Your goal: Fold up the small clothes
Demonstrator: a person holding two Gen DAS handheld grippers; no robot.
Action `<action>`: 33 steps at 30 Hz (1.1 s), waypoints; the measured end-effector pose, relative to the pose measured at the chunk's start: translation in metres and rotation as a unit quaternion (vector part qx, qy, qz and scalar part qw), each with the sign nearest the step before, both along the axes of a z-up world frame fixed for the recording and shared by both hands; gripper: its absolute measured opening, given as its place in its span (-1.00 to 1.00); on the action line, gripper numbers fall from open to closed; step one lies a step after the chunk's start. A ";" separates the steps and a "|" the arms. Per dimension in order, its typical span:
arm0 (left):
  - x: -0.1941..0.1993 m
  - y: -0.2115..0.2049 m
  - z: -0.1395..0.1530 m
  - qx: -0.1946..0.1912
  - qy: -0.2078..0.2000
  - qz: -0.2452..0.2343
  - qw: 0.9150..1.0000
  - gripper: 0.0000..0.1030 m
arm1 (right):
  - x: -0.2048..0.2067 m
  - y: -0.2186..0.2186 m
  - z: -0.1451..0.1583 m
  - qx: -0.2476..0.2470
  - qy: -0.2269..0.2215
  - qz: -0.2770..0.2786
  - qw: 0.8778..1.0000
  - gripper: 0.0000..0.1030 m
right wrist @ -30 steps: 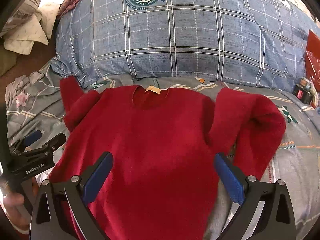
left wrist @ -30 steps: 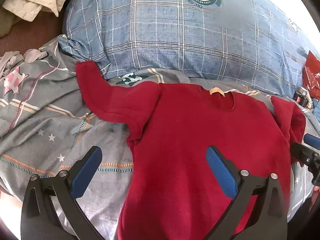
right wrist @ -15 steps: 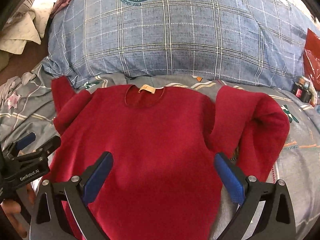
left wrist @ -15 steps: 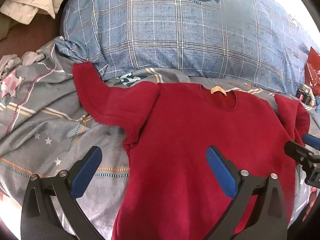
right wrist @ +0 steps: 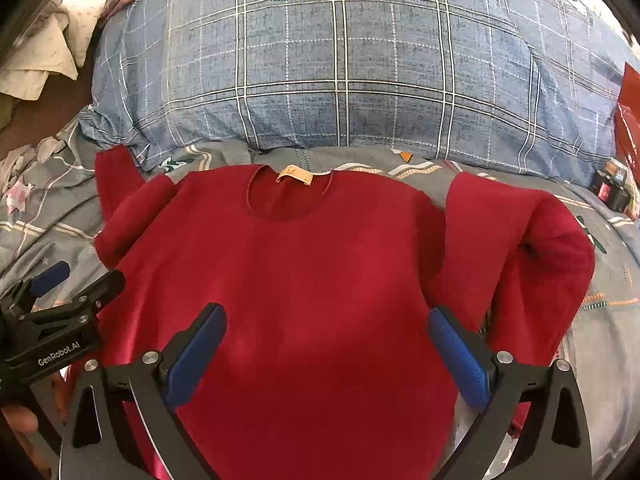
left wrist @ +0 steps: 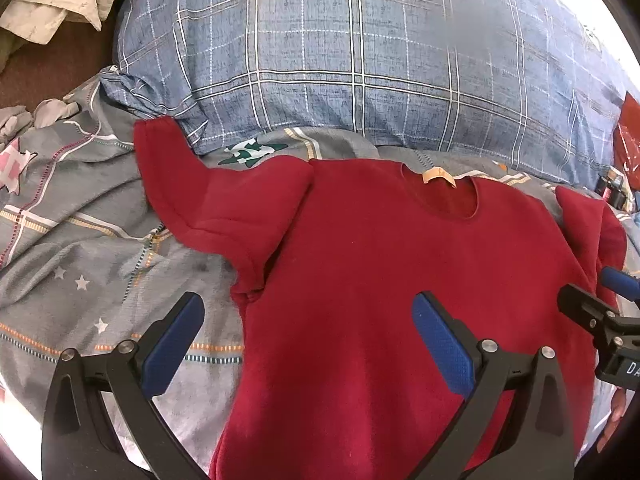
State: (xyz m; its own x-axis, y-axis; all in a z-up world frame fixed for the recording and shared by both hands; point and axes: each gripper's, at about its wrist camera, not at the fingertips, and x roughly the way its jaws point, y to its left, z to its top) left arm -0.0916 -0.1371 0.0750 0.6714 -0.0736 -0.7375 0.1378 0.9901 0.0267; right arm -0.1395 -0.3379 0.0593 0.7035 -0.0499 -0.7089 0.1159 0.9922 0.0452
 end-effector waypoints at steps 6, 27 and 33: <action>0.002 -0.002 -0.001 -0.001 0.003 -0.001 1.000 1.00 | 0.005 -0.002 -0.005 0.001 0.007 -0.005 1.000 0.97; 0.008 -0.006 -0.002 -0.004 0.001 -0.013 1.000 1.00 | 0.019 -0.004 -0.013 -0.005 0.017 -0.017 1.000 0.97; 0.011 -0.006 -0.003 -0.003 0.001 -0.009 1.000 1.00 | 0.022 -0.003 -0.013 -0.005 0.014 -0.019 1.000 0.97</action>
